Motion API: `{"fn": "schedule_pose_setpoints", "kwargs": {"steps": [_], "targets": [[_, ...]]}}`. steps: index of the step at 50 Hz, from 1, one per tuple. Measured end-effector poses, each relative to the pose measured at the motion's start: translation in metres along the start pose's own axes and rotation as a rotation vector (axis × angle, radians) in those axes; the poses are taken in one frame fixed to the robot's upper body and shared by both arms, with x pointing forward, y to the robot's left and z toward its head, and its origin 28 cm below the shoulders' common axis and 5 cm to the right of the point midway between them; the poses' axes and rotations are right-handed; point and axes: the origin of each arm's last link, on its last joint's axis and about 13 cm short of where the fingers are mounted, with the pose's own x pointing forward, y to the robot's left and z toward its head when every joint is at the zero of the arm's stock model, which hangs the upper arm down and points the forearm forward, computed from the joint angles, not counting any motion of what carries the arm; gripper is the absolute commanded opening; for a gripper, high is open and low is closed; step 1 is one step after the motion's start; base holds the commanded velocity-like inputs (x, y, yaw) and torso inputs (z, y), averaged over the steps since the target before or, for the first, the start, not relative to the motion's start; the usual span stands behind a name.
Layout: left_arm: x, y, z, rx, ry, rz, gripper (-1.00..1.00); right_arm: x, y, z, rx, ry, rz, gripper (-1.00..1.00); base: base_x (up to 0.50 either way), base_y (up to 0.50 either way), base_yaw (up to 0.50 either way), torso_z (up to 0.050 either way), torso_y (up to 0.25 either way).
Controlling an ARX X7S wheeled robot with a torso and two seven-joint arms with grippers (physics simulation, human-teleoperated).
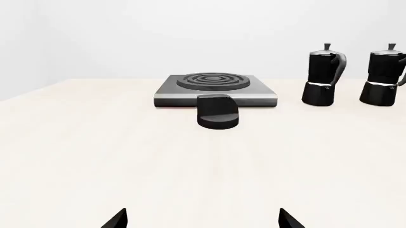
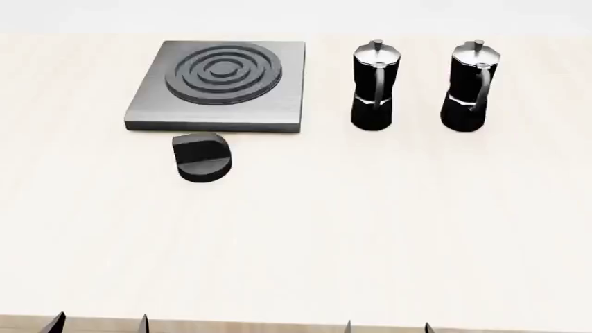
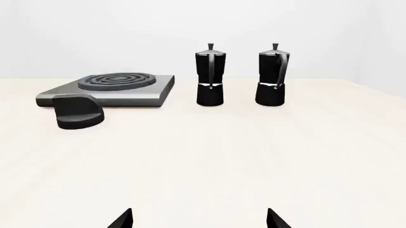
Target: Turn off the stove.
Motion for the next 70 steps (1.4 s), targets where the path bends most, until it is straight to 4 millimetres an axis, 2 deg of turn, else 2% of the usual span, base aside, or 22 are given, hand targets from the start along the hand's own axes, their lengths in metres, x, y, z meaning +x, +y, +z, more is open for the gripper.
{"fn": "schedule_pose_setpoints", "kwargs": {"steps": [30,48,70], "targets": [[0.002,0.001,0.003,0.003,-0.025,0.012,1.0,0.0,0.0,0.003,-0.005,0.012,-0.004,1.0,0.0,0.0,0.0,0.0,0.0],[-0.004,0.003,0.015,0.023,-0.106,0.02,1.0,-0.004,-0.001,0.03,-0.053,-0.028,-0.021,1.0,0.0,0.0,0.0,0.0,0.0],[-0.01,0.011,0.045,0.001,-0.201,0.026,1.0,-0.013,-0.003,0.069,-0.092,-0.113,-0.043,1.0,0.0,0.0,0.0,0.0,0.0]]}}
